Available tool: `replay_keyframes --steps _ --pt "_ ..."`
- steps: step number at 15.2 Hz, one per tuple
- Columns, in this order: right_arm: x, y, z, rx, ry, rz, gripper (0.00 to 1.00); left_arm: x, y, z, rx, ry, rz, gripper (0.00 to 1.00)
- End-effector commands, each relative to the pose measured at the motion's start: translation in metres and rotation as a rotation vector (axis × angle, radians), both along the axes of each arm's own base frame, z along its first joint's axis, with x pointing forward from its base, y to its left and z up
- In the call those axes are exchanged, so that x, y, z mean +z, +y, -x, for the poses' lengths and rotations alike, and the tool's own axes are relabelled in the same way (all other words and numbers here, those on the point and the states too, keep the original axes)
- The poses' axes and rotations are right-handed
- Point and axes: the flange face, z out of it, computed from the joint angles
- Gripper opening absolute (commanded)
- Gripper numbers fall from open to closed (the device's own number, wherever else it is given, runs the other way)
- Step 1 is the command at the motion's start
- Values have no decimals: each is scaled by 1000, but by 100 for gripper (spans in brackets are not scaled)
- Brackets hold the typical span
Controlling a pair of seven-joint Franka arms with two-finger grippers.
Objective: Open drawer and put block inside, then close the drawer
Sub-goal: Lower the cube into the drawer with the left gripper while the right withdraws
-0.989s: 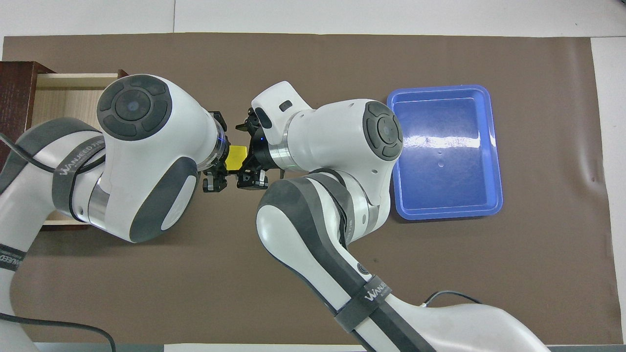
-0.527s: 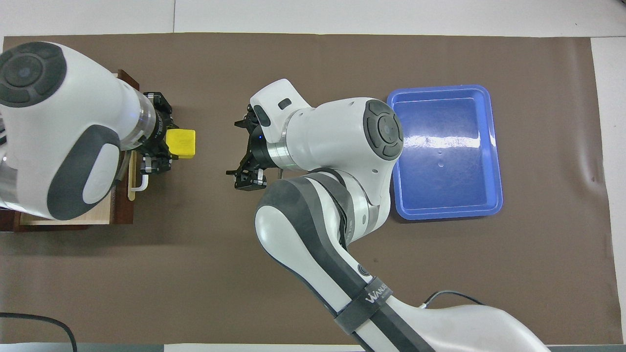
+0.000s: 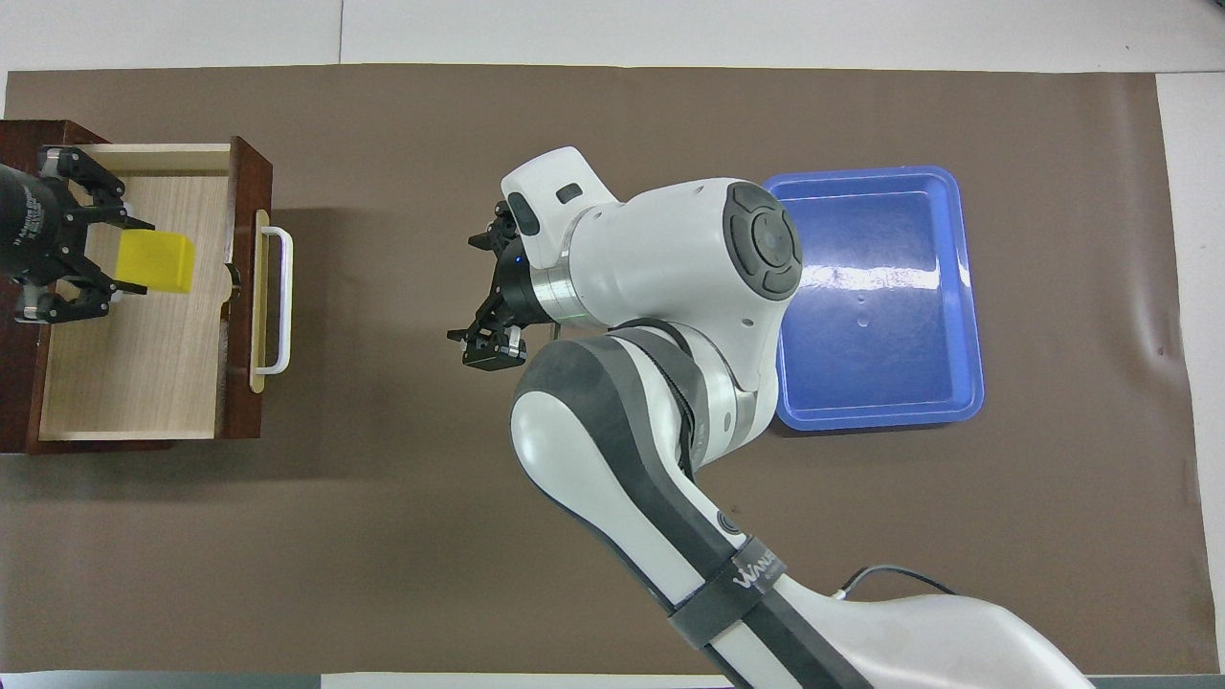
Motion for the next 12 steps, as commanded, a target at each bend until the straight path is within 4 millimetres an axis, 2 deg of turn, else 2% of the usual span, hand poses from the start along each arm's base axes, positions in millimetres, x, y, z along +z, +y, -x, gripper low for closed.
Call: replay_keyframes --steps 1,2,3,6,9,12 --pt "22 -43 -13 -134 120 4 100 -5 46 2 4 -25 20 0" --pt "22 -57 -21 -176 136 18 100 -13 55 5 22 -33 18 0" --pt "25 -73 -27 -207 144 47 100 -24 56 8 26 -29 17 0" --pt "36 -120 -37 -301 195 152 100 -64 44 17 37 -5 19 0" --pt "42 -186 -53 -396 224 244 100 -83 41 30 28 15 17 0" --pt "49 -258 -59 -508 294 314 100 -98 36 45 24 3 11 0"
